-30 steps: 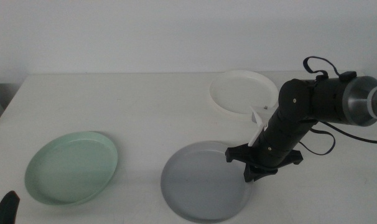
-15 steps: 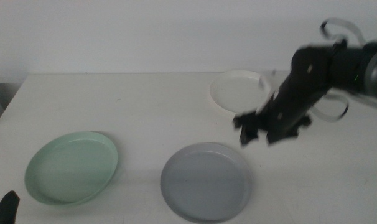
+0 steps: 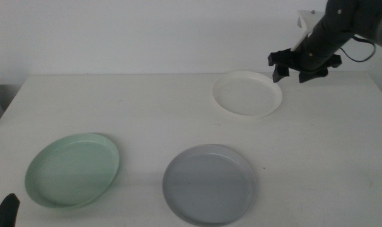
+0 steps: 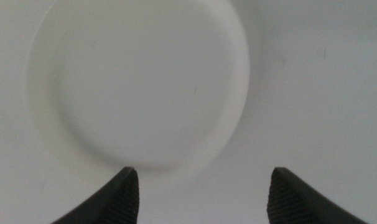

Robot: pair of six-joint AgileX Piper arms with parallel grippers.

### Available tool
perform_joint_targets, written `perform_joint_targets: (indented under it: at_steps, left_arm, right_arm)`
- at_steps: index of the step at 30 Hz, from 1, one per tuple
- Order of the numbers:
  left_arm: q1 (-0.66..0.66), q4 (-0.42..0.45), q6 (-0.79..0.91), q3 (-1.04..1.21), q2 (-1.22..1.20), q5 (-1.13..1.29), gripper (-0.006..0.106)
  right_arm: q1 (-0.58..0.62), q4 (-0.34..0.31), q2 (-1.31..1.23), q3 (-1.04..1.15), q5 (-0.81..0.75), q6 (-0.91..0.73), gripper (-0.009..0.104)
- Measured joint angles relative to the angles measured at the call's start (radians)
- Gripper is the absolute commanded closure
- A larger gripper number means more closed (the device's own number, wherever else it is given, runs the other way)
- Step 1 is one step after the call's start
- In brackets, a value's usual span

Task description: Stack the three bowls on top of each other.

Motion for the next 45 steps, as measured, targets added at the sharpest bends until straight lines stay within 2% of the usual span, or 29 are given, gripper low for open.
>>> perform_joint_targets:
  at_steps: [9, 15, 18, 20, 22, 24, 25, 34, 38, 42, 45]
  left_arm:
    - [0.000, 0.000, 0.000, 0.000, 0.000, 0.000, 0.010]
    - [0.000, 0.000, 0.000, 0.000, 0.000, 0.000, 0.010]
    - [0.000, 0.000, 0.000, 0.000, 0.000, 0.000, 0.010]
    - [0.000, 0.000, 0.000, 0.000, 0.000, 0.000, 0.010]
    - [0.000, 0.000, 0.000, 0.000, 0.000, 0.000, 0.010]
    - [0.000, 0.000, 0.000, 0.000, 0.000, 0.000, 0.010]
    - [0.000, 0.000, 0.000, 0.000, 0.000, 0.000, 0.010]
    - [0.000, 0.000, 0.000, 0.000, 0.000, 0.000, 0.010]
    - [0.000, 0.000, 0.000, 0.000, 0.000, 0.000, 0.010]
    - [0.000, 0.000, 0.000, 0.000, 0.000, 0.000, 0.010]
    - [0.000, 0.000, 0.000, 0.000, 0.000, 0.000, 0.010]
  right_arm:
    - [-0.031, -0.005, 0.275, -0.304, 0.057, -0.021, 0.042]
    - [-0.040, -0.006, 0.400, -0.407, 0.047, -0.023, 0.045]
    - [-0.043, -0.005, 0.436, -0.421, 0.024, -0.023, 0.051]
    - [-0.043, -0.006, 0.449, -0.427, -0.001, -0.024, 0.060]
    - [-0.043, -0.003, 0.453, -0.427, -0.014, -0.024, 0.073]
    - [-0.043, -0.002, 0.455, -0.427, -0.023, -0.024, 0.092]
    - [-0.043, -0.001, 0.456, -0.427, -0.028, -0.024, 0.096]
    - [-0.036, 0.037, 0.411, -0.423, 0.045, -0.045, 0.096]
    - [0.003, 0.036, 0.278, -0.315, 0.032, -0.065, 0.096]
    - [0.047, 0.057, 0.060, -0.023, -0.094, -0.067, 0.096]
    - [0.075, 0.096, -0.114, 0.230, -0.215, -0.068, 0.096]
